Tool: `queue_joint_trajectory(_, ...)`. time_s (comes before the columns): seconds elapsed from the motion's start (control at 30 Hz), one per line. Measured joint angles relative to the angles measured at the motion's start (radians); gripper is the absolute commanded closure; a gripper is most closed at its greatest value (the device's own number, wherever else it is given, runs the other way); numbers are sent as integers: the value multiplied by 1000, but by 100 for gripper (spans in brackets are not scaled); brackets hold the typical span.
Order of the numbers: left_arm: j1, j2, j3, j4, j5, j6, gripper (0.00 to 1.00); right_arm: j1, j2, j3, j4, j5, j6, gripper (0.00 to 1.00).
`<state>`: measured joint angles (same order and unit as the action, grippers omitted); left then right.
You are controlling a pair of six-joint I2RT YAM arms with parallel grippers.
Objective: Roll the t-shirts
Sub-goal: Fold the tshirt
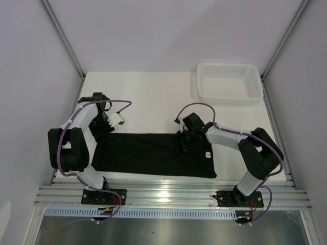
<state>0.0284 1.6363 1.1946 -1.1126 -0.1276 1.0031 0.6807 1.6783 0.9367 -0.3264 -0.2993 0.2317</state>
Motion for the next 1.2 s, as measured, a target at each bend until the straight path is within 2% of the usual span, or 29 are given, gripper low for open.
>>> queue_joint_trajectory(0.43, 0, 26, 34, -8, 8, -28, 55, 90, -33, -44, -5, -67, -16, 100)
queue_joint_trajectory(0.53, 4, 45, 103, -14, 36, -87, 54, 88, -39, -32, -30, -60, -24, 93)
queue_joint_trajectory(0.57, 5, 51, 127, -11, 47, -110, 53, 84, -51, -27, -36, -54, -24, 86)
queue_joint_trajectory(0.67, 18, 87, 234, -12, 97, -221, 53, 61, -125, -22, -45, -35, -22, 77)
queue_joint_trajectory(0.73, 31, 103, 276, -10, 132, -282, 53, 31, -194, -22, -39, -29, -15, 75)
queue_joint_trajectory(0.9, 47, 106, 277, 3, 183, -391, 54, -31, -256, -39, 27, -16, 15, 88)
queue_joint_trajectory(1.07, 48, 106, 208, 26, 180, -432, 54, 9, -108, -42, 47, -2, 17, 98)
queue_joint_trajectory(1.2, 51, 106, 162, 42, 164, -450, 54, 50, -77, -75, 40, -22, 5, 100)
